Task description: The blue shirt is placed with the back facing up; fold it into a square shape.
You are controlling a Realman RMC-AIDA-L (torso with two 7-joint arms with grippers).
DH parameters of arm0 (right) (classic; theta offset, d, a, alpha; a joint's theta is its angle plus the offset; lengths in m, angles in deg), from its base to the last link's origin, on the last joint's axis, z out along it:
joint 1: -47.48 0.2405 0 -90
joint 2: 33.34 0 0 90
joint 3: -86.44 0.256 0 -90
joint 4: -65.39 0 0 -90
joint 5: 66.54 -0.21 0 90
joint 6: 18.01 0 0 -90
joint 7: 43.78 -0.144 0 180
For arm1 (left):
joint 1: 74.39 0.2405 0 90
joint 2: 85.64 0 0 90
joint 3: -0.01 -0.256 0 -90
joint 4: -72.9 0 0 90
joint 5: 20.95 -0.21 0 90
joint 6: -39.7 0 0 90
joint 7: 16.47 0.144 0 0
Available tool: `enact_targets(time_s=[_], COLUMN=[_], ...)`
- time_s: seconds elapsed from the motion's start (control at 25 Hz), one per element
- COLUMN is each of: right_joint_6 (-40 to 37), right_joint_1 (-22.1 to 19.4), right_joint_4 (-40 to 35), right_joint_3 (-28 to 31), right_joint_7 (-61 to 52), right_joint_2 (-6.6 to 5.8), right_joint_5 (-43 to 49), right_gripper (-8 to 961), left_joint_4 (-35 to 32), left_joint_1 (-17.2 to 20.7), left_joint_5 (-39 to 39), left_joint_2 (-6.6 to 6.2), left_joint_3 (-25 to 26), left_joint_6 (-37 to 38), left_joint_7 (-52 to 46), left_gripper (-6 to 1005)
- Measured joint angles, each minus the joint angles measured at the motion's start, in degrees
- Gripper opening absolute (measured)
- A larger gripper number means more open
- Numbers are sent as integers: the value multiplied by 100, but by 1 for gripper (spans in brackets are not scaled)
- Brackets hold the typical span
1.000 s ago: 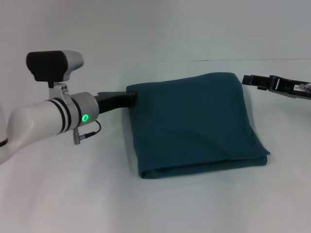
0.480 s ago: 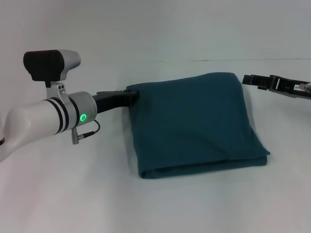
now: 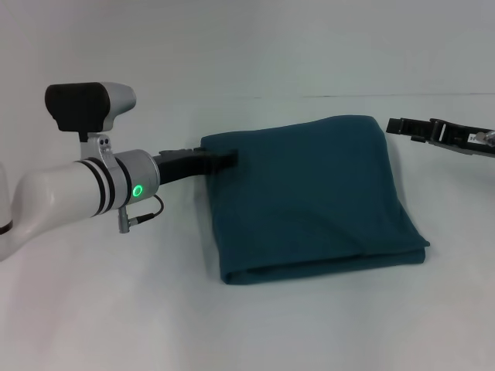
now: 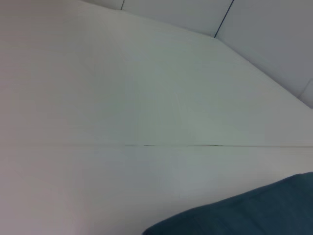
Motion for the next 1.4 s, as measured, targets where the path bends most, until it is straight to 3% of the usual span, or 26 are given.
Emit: enact_targets(time_s=[0.08, 0.32, 0.64, 0.88, 1.4], right_joint_6=[1, 6, 11, 11, 11], right_joint_1=[0, 5, 5, -8, -7], right_joint_4=[0, 0, 0, 0, 0], right_joint_3=[-1, -1, -1, 2, 8], right_joint_7=[0, 0, -1, -7, -2], right_joint_2=[5, 21, 27, 25, 25], right_joint_5=[0, 0, -9, -11, -29], right_gripper=[704, 702, 699, 701, 699], left_joint_4=[42, 101, 107, 125, 142], left_joint_1=[-22, -46, -87, -151, -171], left_joint_5=[0, 13, 56, 62, 63], left_joint_2=[4, 23, 43, 36, 31], left_joint_3=[-8, -179, -215, -257, -267], left_joint_6=[-53, -188, -316, -439, -502], left_joint_7=[0, 3, 31, 51, 34], left_gripper=[670, 860, 952, 811, 274])
